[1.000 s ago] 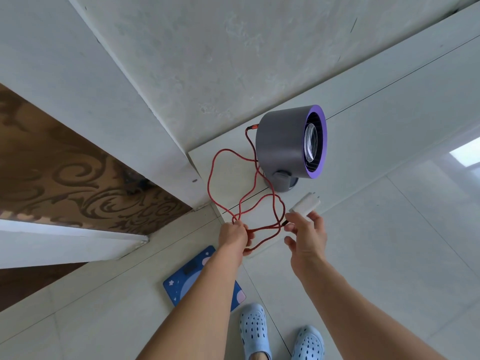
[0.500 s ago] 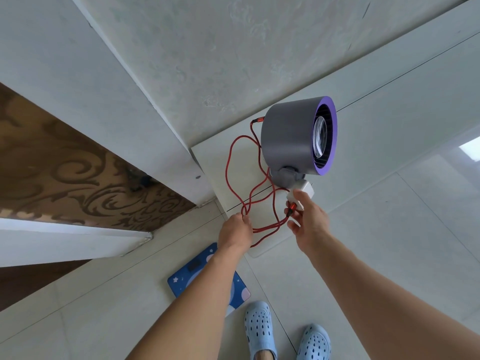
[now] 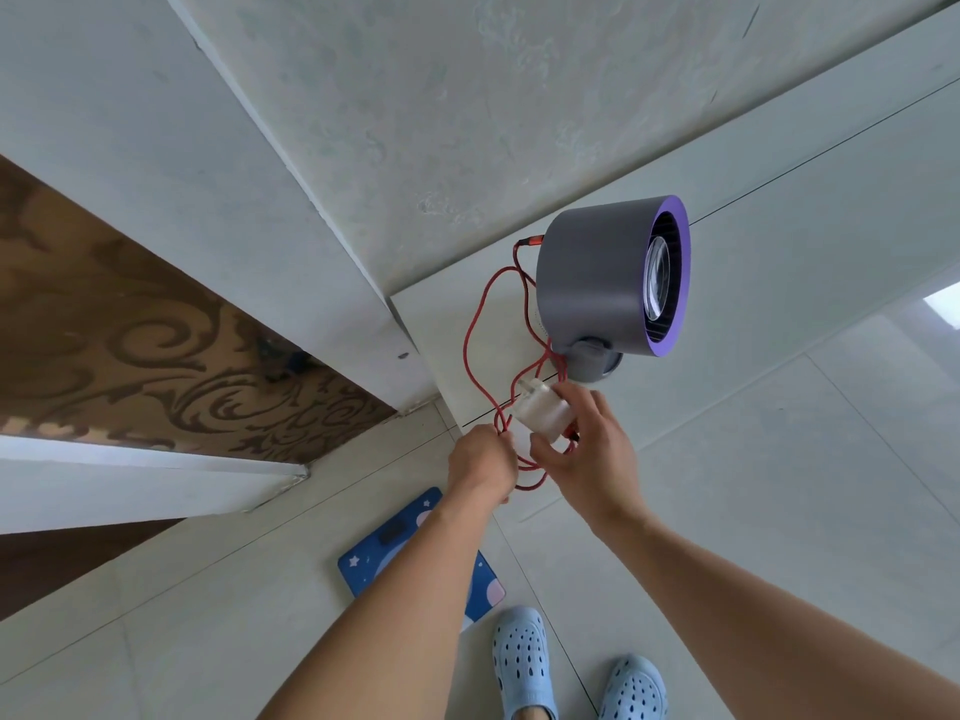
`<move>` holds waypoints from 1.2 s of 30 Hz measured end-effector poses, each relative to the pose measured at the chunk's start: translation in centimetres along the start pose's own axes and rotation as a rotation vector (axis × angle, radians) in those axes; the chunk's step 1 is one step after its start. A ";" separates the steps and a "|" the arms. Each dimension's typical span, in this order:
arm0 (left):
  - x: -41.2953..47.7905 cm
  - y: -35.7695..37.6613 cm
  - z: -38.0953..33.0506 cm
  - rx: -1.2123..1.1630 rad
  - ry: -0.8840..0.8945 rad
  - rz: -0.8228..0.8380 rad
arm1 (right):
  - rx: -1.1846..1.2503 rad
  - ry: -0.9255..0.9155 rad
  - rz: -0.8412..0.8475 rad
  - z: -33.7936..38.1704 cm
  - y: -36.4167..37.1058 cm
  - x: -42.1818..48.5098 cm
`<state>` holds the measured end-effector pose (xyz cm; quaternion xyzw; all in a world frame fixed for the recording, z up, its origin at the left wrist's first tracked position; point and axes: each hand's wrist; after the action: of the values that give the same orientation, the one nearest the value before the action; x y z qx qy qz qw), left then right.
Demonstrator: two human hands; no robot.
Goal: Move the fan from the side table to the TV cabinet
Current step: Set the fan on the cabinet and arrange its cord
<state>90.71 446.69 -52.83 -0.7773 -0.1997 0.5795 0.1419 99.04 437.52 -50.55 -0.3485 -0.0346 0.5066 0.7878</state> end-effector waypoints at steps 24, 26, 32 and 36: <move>0.8 -2.0 -2.5 -0.432 0.137 -0.256 | -0.407 0.139 0.050 0.9 1.3 5.3; 0.9 -2.2 -2.4 -0.431 0.124 -0.257 | -0.419 0.150 0.043 1.0 1.3 5.2; 0.5 -2.6 -2.1 -0.504 0.152 -0.184 | -0.481 0.153 0.030 1.2 1.8 4.3; -0.2 -2.6 -1.9 -0.522 0.165 -0.079 | -0.487 0.160 0.091 1.6 1.5 3.7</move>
<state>92.12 448.92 -50.95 -0.8238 -0.3603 0.4370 -0.0248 99.08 441.73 -51.33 -0.5682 -0.0773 0.4891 0.6572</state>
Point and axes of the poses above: each hand's wrist, its own x-axis towards the middle knuckle, its own y-axis out of the palm, z = x × y, and after that the axes turned 13 degrees about z, right-handed
